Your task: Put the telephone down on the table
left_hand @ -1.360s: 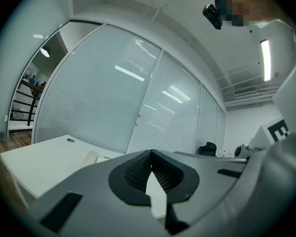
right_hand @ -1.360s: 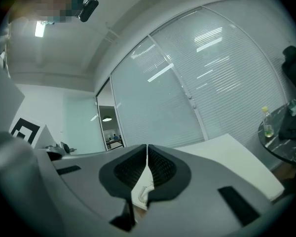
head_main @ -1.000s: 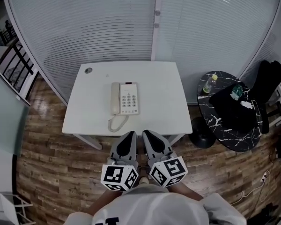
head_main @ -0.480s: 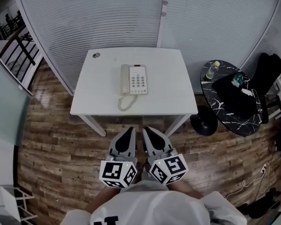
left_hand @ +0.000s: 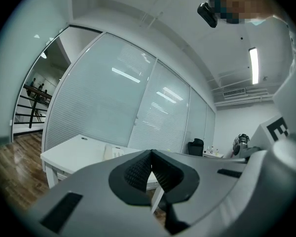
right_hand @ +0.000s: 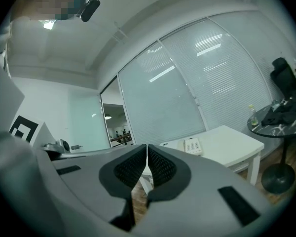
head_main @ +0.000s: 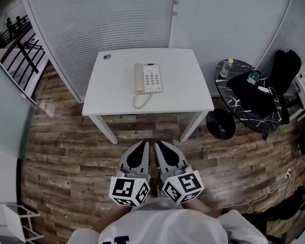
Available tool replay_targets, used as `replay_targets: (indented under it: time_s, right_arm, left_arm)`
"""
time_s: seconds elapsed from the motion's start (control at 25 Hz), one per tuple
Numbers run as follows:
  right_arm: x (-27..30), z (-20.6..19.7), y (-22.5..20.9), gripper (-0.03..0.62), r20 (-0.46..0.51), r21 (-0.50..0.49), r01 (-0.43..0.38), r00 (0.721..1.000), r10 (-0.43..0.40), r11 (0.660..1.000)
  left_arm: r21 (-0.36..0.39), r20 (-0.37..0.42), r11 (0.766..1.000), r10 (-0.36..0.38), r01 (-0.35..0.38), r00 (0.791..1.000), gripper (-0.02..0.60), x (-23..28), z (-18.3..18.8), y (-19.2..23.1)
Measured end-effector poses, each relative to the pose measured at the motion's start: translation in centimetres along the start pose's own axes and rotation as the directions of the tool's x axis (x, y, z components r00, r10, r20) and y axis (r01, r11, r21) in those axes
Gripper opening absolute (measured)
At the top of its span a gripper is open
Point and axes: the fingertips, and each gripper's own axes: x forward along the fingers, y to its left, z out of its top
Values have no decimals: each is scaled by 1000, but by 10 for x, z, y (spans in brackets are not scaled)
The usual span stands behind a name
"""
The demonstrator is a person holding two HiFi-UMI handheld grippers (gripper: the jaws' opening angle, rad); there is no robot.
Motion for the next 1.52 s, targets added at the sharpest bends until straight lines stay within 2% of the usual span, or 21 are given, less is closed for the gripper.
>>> replay_targets:
  time_s: [0.32,0.68,1.52]
  right_arm:
    - [-24,0,17,32,18,-25,-2,1000,2,1000]
    - [-40,5,16,28,23,-87,8,1000,-6,996]
    - [-59,0,22,26,25,-84,12,1000,-10,996]
  left_arm:
    - [2,19,1000,-7,7,1000,5,-27,-1,-12]
    - [-6,29,1000,-14,14,999,5,-31,-3,-29]
    - [-2,20,1000,-16,16,1000,5,-43,-9,-40]
